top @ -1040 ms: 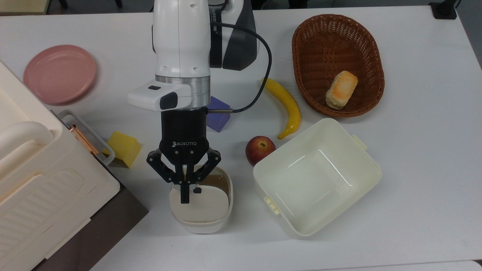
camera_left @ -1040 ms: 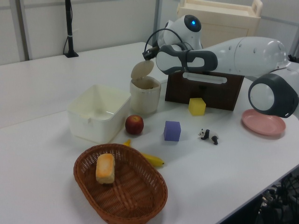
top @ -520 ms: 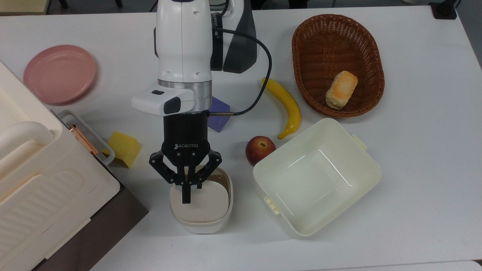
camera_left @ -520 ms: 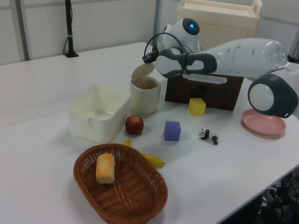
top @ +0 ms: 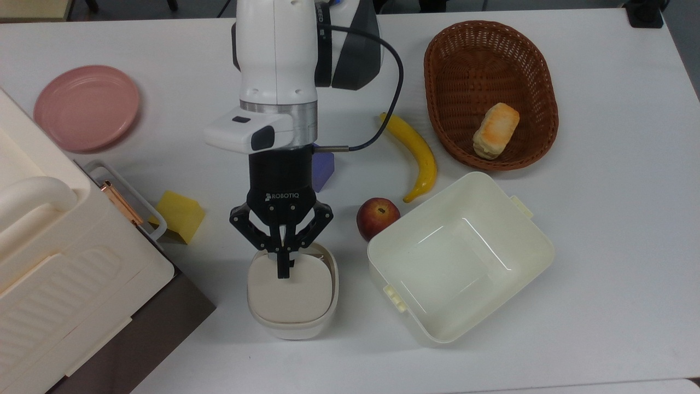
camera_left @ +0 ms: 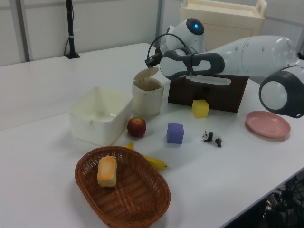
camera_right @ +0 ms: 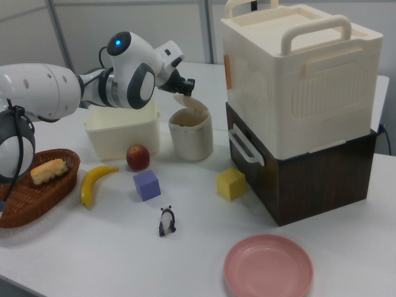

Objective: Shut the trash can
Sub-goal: 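Lower the gripper onto the raised lid, pushing it down over the can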

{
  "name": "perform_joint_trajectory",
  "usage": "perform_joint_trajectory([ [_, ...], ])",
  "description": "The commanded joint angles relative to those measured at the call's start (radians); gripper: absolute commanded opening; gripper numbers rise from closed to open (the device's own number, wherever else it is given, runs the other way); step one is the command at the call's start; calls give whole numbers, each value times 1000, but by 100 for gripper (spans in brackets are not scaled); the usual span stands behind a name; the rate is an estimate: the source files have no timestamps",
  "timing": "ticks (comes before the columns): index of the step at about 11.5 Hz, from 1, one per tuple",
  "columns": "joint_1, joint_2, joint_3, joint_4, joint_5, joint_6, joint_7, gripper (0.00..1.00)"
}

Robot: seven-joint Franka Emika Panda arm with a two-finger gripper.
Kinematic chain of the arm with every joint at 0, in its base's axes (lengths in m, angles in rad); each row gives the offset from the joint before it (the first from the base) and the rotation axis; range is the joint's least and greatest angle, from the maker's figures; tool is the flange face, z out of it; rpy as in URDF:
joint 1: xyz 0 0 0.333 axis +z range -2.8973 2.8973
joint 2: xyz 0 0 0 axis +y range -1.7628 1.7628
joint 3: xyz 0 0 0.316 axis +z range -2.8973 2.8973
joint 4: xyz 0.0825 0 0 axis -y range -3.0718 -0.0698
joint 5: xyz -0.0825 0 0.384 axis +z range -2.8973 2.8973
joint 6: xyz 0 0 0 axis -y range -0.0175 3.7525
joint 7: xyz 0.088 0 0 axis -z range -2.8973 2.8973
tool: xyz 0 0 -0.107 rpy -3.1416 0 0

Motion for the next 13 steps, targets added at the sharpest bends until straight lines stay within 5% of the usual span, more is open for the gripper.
perform_joint_trajectory([
  [1,-2,-77,7,-110,-15,6,-19,3],
  [13,-1,-89,4,-190,-16,6,-21,3],
])
